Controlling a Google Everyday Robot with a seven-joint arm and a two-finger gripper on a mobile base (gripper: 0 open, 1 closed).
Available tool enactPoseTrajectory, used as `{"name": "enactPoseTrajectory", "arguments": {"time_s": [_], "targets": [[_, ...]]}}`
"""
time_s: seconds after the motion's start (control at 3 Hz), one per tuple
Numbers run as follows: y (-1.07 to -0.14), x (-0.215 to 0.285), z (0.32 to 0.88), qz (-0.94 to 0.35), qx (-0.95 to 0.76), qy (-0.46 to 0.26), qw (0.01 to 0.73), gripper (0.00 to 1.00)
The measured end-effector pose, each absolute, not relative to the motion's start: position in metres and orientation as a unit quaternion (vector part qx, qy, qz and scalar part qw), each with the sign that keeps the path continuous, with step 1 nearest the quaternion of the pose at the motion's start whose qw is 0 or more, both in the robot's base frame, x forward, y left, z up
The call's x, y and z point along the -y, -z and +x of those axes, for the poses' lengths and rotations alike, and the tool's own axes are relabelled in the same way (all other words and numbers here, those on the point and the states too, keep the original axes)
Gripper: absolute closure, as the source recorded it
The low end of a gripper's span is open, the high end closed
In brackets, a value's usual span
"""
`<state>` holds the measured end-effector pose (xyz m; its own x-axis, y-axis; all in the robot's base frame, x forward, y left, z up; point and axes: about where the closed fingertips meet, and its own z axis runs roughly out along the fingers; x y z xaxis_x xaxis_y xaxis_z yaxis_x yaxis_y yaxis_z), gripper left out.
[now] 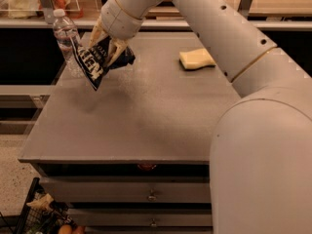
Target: Move blue chip bag near water bottle
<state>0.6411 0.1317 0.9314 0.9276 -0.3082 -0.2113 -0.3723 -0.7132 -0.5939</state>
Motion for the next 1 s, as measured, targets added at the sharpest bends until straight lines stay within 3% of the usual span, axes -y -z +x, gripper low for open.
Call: {"name": "enactPoseTrajectory", "arguments": {"time_s": [0.67,1.0], "targets": [[-0.927,-0.160,0.629,-0.931,-0.133,-0.075,0.332,1.00],[-0.921,-0.166,0.634,-0.932,-0.134,-0.080,0.328,0.82]]}}
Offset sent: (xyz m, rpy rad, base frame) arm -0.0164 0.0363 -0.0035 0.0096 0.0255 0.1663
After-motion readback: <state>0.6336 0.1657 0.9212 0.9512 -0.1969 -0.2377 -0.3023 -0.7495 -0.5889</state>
